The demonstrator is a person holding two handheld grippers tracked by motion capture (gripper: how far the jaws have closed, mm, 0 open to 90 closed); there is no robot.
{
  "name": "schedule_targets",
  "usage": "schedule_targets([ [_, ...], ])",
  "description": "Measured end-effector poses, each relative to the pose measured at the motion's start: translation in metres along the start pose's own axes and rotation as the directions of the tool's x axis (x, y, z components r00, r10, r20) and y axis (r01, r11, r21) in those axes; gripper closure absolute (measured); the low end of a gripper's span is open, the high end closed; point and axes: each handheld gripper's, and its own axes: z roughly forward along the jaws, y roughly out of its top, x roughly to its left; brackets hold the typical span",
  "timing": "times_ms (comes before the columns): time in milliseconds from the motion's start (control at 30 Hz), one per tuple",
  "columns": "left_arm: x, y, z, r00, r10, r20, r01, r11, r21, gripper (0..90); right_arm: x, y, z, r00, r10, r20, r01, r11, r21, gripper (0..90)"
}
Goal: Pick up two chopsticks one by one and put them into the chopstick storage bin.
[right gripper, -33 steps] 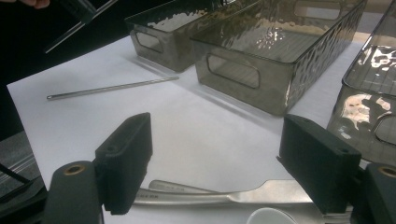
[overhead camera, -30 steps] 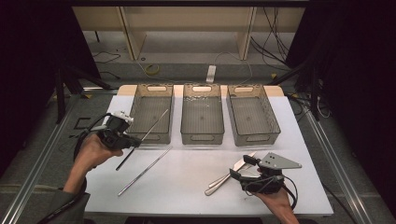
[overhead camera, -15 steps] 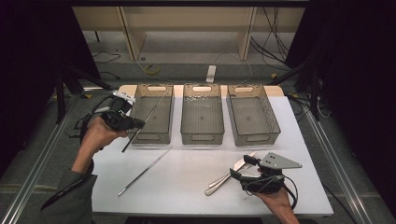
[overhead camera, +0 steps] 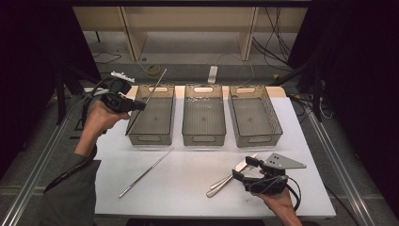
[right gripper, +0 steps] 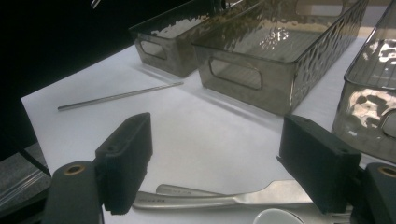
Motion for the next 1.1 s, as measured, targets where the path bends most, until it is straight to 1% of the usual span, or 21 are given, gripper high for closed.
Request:
schedule_targets([
  [67,0.005,0.002,0.000,0.9999,-0.011,-0.007,0.011,0.9999,-0.005,84.9,0.001,0.000,0.000,1.0000,0.000,0.002,0.000,1.0000,0.000,26.3],
  [100,0.008,0.003,0.001,0.9997,-0.019,-0.014,0.019,0.9998,-0.006,84.9,0.001,0.000,-0.001,1.0000,0.002,-0.001,-0.002,1.0000,-0.006,26.4],
  [233,0.017,0.005,0.006,0.9984,-0.040,-0.040,0.040,0.9992,-0.009,84.9,0.001,0.000,0.000,1.0000,0.001,-0.002,-0.001,1.0000,-0.001,26.3],
  [267,0.020,0.005,0.007,0.9975,-0.050,-0.050,0.050,0.9986,-0.016,84.9,0.001,0.000,-0.001,1.0000,-0.001,-0.002,0.001,1.0000,-0.005,26.3],
  [367,0.026,0.007,0.008,0.9962,-0.062,-0.061,0.060,0.9978,-0.027,84.9,0.001,0.000,-0.001,1.0000,-0.002,0.000,0.002,1.0000,-0.003,26.3],
  [467,0.030,0.009,0.010,0.9937,-0.072,-0.085,0.070,0.9969,-0.036,84.9,0.002,0.000,-0.001,1.0000,-0.009,0.004,0.009,1.0000,-0.003,26.3],
  [533,0.032,0.010,0.011,0.9930,-0.076,-0.090,0.073,0.9966,-0.040,84.9,0.001,0.000,-0.001,1.0000,-0.009,0.004,0.009,1.0000,-0.002,26.3],
  [633,0.034,0.012,0.015,0.9914,-0.080,-0.104,0.076,0.9962,-0.041,84.9,0.002,0.000,-0.001,0.9999,-0.010,0.005,0.010,0.9999,-0.006,26.4],
  [733,0.035,0.013,0.022,0.9919,-0.081,-0.098,0.078,0.9965,-0.030,84.9,0.001,0.000,-0.001,1.0000,-0.009,0.003,0.009,0.9999,-0.006,26.4],
  [833,0.035,0.013,0.029,0.9910,-0.085,-0.103,0.083,0.9963,-0.021,84.9,0.002,0.000,-0.001,0.9999,-0.010,0.003,0.010,0.9999,-0.005,26.4],
  [933,0.035,0.013,0.036,0.9917,-0.084,-0.097,0.083,0.9964,-0.018,84.9,0.001,-0.001,-0.001,1.0000,0.001,0.000,-0.001,1.0000,-0.003,26.3],
  [967,0.035,0.013,0.039,0.9914,-0.080,-0.104,0.078,0.9967,-0.021,84.9,0.001,-0.001,-0.001,1.0000,0.001,0.000,-0.001,1.0000,-0.003,26.3],
  [1000,0.035,0.013,0.041,0.9911,-0.083,-0.104,0.081,0.9964,-0.024,84.9,0.001,0.000,-0.001,1.0000,-0.006,0.000,0.006,1.0000,-0.006,26.4],
  [1100,0.035,0.014,0.046,0.9907,-0.088,-0.104,0.086,0.9959,-0.030,84.9,0.001,0.000,-0.002,1.0000,-0.009,0.001,0.009,0.9999,-0.009,26.4],
])
